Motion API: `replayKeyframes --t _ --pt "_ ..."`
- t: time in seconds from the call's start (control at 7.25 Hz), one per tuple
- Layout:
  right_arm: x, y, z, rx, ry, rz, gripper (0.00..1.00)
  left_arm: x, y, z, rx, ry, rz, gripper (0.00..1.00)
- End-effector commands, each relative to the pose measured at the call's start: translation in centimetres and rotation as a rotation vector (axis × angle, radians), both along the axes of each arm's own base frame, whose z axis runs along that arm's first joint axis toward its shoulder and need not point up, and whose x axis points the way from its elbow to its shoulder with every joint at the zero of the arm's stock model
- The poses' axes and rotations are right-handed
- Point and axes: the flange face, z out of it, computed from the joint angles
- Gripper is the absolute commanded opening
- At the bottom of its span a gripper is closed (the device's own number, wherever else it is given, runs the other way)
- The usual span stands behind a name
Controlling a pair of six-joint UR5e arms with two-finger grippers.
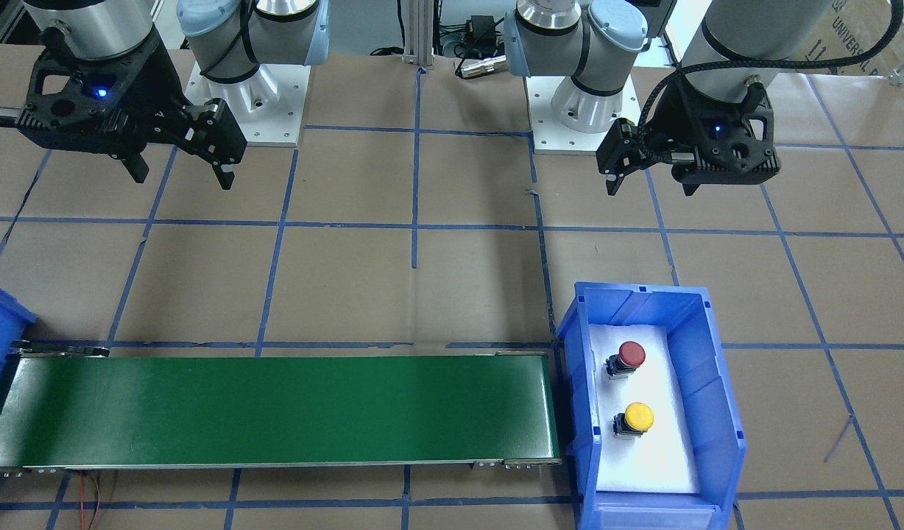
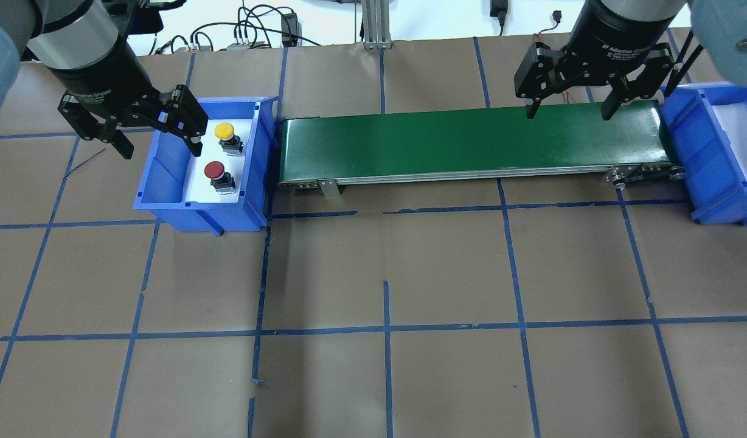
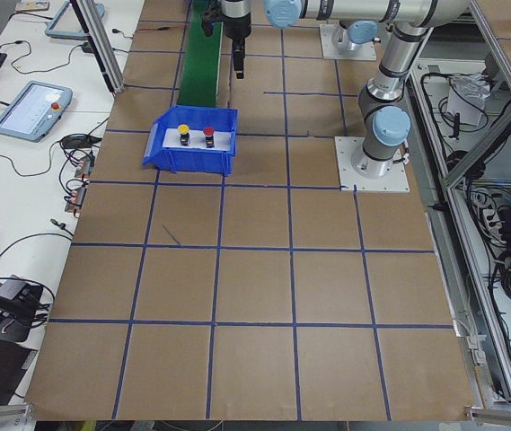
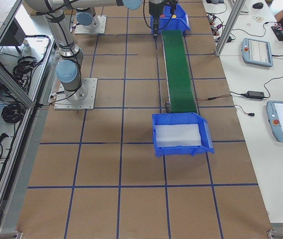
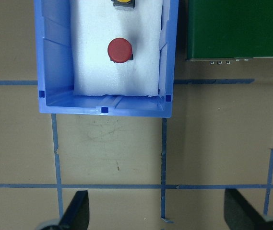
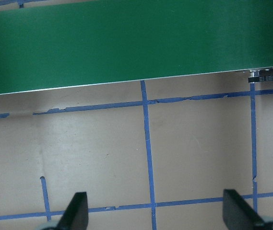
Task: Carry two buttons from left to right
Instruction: 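Move the left gripper above the red button in the blue bin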
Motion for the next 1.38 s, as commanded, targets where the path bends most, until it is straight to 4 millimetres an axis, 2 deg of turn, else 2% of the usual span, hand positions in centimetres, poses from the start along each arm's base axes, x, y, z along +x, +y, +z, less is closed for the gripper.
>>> replayKeyframes --t 0.0,0.41,0.55,0.69,0.83,0.97,1.1,1.24 --pt "0.1 0.0 0.1 -0.004 -0.001 0.0 1.0 -0.1 0.0 -0.1 0.003 0.001 -0.002 1.0" --pt "0.1 0.0 0.1 -0.004 -0.001 0.002 1.0 0.5 -0.5 0.0 0.003 0.006 0.004 1.0" --pt "0.2 0.1 0.2 -0.005 -0.001 0.002 1.0 0.5 -2.1 -1.2 0.003 0.009 -0.018 1.0" --pt "0.2 0.1 0.2 -0.006 -0.001 0.002 1.0 0.7 -4.0 -3.5 0.019 0.013 -0.026 1.0" --pt "0.2 0.1 0.1 -0.004 -0.001 0.002 1.0 0.8 -8.2 -6.5 -0.033 0.04 -0.026 1.0" --pt "0.3 0.1 -0.1 -0.001 -0.001 0.005 1.0 1.1 -11.5 -9.2 -0.023 0.064 -0.04 1.0" --pt "0.3 0.1 -0.1 0.001 -0.001 0.005 1.0 1.6 -13.0 -10.8 -0.045 0.051 -0.102 1.0" --pt "0.3 0.1 -0.2 0.004 0.0 0.008 1.0 3.9 -14.2 -13.0 -0.035 0.053 -0.139 1.0"
